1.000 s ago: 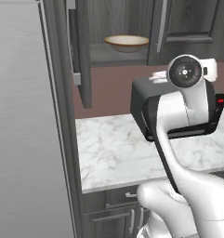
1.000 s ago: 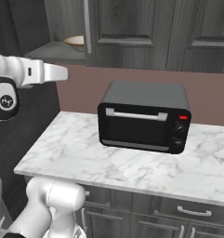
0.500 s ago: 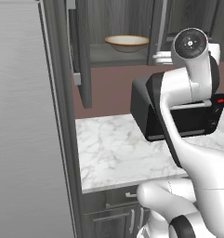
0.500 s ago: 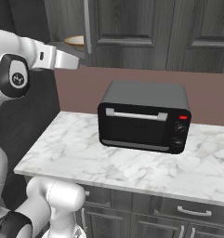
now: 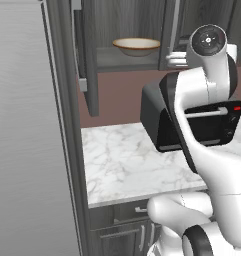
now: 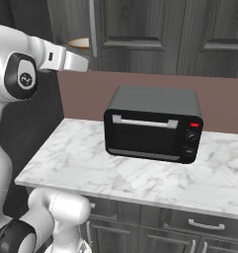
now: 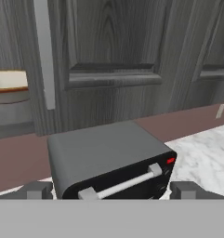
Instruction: Move the bowls from the cabinet to the plates on the dining table.
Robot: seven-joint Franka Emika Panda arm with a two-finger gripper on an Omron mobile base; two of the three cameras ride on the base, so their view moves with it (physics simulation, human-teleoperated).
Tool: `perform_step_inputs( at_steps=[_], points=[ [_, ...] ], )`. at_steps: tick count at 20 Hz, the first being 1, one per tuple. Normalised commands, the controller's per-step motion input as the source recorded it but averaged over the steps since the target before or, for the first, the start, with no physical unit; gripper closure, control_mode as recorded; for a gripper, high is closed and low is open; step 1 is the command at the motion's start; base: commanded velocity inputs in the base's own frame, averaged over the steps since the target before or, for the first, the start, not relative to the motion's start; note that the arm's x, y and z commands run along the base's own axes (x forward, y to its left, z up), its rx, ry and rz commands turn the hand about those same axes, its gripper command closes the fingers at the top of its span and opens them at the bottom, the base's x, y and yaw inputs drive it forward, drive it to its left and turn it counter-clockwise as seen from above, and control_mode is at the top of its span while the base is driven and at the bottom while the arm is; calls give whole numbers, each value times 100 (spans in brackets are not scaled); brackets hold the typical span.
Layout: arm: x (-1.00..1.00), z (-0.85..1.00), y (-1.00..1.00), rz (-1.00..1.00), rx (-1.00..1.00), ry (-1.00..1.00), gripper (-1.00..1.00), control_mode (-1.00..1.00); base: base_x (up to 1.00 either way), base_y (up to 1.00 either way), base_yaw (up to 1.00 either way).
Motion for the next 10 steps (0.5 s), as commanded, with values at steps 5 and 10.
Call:
perform_step_inputs(
  at_steps=[5,10],
  points=[
    [20,8,-25,1,11,-1,-100,-100,0,0,0],
    [7,28,-8,0,10,-10,-100,-100,0,0,0]
  ],
)
